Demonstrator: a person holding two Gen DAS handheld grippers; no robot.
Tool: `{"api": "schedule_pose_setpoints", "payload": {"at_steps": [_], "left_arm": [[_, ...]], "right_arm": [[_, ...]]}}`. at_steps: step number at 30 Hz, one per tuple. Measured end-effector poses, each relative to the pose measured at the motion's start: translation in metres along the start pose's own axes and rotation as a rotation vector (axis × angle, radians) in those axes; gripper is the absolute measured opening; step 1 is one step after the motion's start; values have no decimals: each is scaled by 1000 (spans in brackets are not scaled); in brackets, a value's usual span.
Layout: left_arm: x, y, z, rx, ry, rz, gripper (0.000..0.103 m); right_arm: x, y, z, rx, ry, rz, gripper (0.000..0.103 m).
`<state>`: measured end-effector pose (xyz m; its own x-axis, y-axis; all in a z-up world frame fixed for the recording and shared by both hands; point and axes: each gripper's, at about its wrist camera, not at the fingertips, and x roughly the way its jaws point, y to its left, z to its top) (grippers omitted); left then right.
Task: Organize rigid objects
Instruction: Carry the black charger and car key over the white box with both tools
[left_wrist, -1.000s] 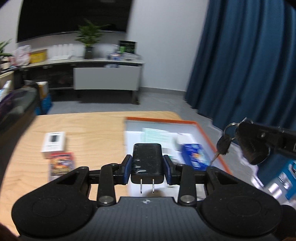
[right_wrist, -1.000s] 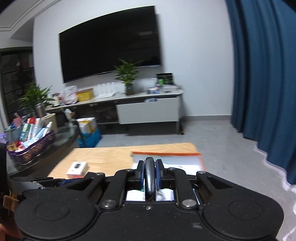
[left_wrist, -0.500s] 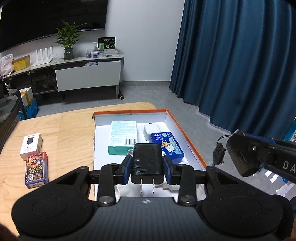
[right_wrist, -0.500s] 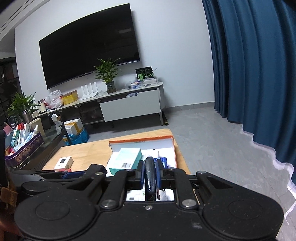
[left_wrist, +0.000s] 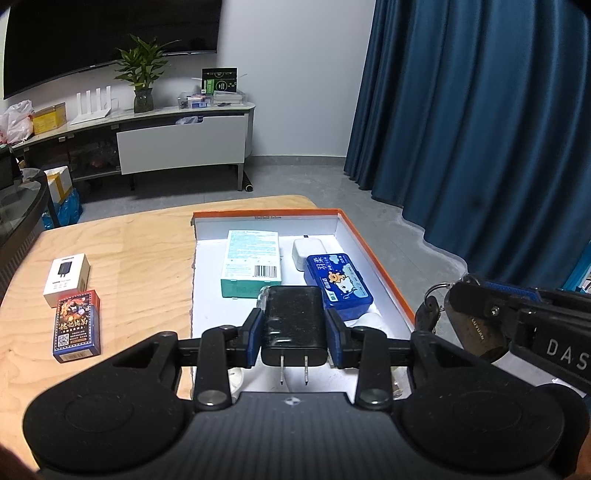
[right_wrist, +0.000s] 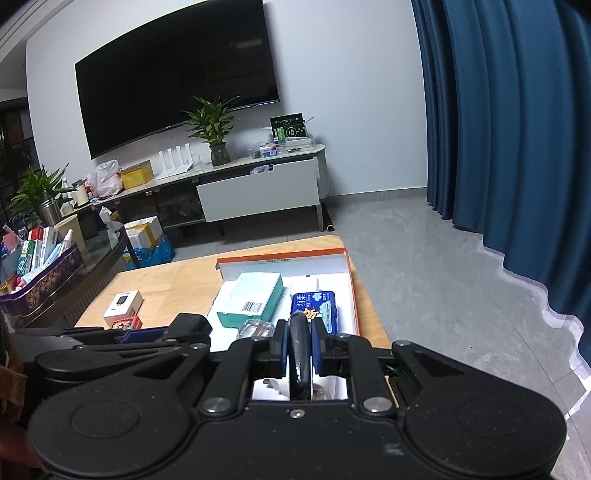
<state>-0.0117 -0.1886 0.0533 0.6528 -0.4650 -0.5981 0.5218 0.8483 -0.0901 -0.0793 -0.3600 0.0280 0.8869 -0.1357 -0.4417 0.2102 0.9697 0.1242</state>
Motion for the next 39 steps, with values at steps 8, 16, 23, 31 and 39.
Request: {"api": "schedule_pose_setpoints", "payload": {"at_steps": [8,16,23,31,39], "left_arm": [[-2,0,0,-1,-2,-7,36],[-2,2,1,-5,-5,-4,36],[-2,3,1,-8,-5,-8,36],[-1,4,0,-13,0,-10,36],[0,5,0,-20,6,-17,36]], "right_arm": [[0,1,0,-4,0,2,17],[1,3,0,-7,1,2,17],[0,3,0,-11,2,3,17],[1,6,-2,-15,8,5,17],[1,6,-2,-15,8,5,17]]}}
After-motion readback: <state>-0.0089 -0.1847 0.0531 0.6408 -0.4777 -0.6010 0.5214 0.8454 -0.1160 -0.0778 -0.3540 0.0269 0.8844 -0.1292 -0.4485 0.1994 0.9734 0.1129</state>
